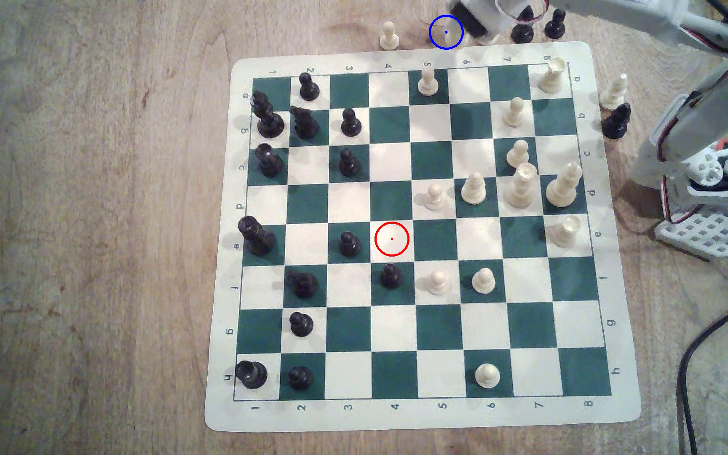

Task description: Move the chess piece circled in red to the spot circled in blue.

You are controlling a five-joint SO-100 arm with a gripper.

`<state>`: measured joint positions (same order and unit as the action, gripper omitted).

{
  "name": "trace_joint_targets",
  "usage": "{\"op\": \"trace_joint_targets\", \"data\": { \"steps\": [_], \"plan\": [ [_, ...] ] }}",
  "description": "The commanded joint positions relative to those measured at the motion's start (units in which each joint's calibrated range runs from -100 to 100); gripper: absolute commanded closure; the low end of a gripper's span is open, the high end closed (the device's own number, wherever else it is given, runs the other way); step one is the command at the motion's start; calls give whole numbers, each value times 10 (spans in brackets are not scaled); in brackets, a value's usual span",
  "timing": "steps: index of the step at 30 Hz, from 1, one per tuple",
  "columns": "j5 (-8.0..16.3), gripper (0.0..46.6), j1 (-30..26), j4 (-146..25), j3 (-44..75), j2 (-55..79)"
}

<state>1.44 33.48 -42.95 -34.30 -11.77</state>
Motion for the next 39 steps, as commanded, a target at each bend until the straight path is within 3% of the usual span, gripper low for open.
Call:
{"op": "trace_joint_targets", "data": {
  "steps": [1,36,37,39],
  "plan": [
    [-2,464,0,23,41,4],
    [-8,463,15,84,84,108],
    [-7,430,14,84,84,108],
    [-6,411,14,84,84,106]
  ]
}}
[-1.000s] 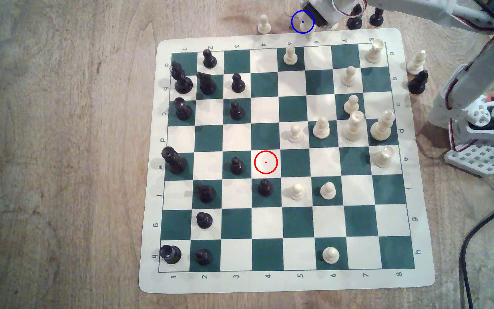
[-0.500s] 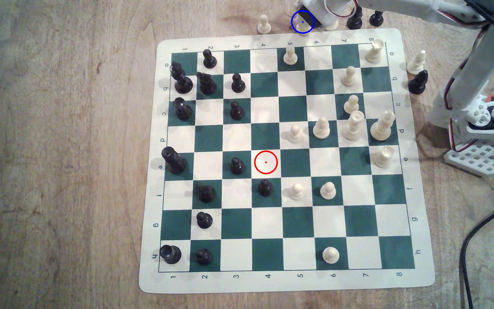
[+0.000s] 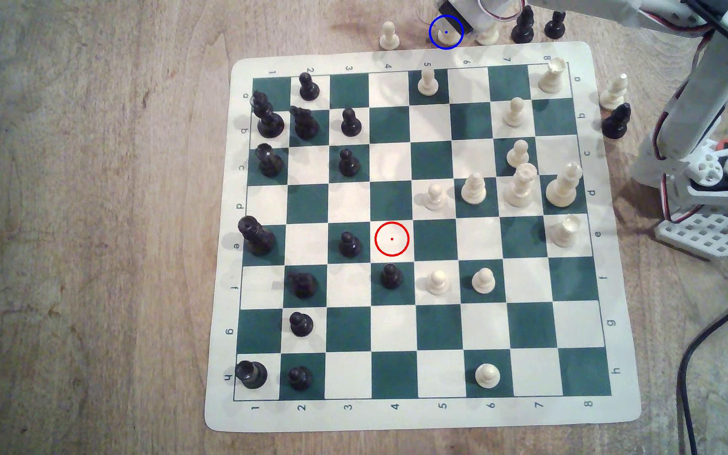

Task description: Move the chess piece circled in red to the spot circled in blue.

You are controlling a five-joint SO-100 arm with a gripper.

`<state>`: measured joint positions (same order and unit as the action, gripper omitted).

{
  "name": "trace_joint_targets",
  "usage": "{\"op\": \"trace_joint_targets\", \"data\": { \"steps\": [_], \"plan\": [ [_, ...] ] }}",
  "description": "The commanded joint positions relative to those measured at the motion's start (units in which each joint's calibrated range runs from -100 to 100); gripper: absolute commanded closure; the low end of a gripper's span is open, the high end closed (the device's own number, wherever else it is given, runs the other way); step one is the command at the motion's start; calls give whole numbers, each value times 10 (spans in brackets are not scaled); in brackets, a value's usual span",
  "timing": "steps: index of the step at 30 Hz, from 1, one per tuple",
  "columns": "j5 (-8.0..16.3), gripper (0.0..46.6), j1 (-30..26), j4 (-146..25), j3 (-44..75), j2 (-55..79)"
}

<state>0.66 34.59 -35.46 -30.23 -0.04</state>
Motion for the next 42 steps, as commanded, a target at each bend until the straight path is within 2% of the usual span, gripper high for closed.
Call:
{"op": "trace_joint_targets", "data": {
  "steps": [1,2,9,15,16,17,19,20,21,25,28,32,33,38,42],
  "plan": [
    [2,395,2,9,43,-12],
    [2,360,2,8,43,-15],
    [4,293,10,2,38,-52],
    [4,269,17,-16,8,-134],
    [2,268,16,-15,-23,-179],
    [0,281,14,-11,-45,-204],
    [0,346,9,-10,-96,-259],
    [2,420,-2,20,-151,-307],
    [3,464,-7,42,-179,-330],
    [1,464,-38,138,-284,-430],
    [3,464,-58,286,-371,-499],
    [-6,464,-115,405,-455,-609],
    [-14,464,-135,474,-505,-655],
    [-16,464,-193,703,-651,-781],
    [-19,464,-217,875,-690,-839]
  ]
}}
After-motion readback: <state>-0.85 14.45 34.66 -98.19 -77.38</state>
